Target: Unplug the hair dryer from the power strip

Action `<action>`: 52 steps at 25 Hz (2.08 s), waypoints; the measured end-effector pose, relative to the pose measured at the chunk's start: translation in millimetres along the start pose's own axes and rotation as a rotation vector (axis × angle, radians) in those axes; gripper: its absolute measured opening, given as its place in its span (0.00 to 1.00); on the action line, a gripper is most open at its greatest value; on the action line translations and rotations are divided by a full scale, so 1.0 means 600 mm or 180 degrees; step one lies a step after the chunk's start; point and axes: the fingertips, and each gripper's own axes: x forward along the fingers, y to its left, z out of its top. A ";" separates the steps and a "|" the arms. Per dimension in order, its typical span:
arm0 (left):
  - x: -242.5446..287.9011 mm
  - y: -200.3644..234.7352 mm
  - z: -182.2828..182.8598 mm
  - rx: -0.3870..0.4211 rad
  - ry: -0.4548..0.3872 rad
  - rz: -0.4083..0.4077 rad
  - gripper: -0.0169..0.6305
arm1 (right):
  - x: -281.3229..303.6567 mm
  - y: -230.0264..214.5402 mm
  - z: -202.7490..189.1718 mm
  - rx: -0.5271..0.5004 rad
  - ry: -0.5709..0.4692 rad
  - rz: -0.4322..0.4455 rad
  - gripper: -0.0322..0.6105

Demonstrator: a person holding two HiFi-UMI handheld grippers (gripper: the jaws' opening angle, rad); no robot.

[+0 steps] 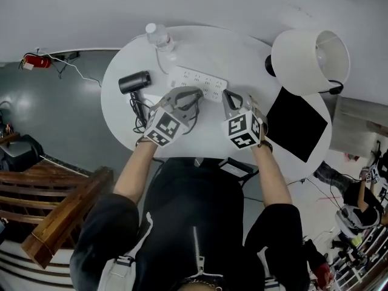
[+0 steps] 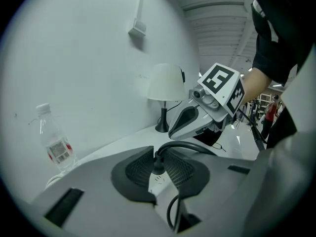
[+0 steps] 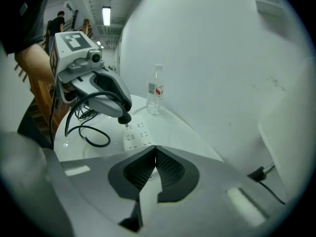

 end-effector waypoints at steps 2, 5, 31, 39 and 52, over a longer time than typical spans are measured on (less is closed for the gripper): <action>-0.016 -0.011 0.013 -0.0046 -0.0060 -0.0022 0.11 | -0.027 -0.002 0.019 0.0090 -0.0106 -0.0087 0.06; -0.038 -0.030 0.031 -0.0075 -0.0126 -0.0028 0.12 | -0.076 -0.008 0.045 0.0207 -0.0311 -0.0240 0.06; -0.088 -0.064 0.091 0.0310 -0.0262 -0.0025 0.12 | -0.211 0.003 0.084 0.0374 -0.0795 -0.0527 0.06; -0.096 -0.066 0.088 0.0290 -0.0253 0.0004 0.12 | -0.213 0.010 0.078 0.0348 -0.0739 -0.0516 0.06; -0.089 -0.072 0.082 0.0296 -0.0228 -0.0008 0.12 | -0.216 0.009 0.070 0.0376 -0.0755 -0.0520 0.06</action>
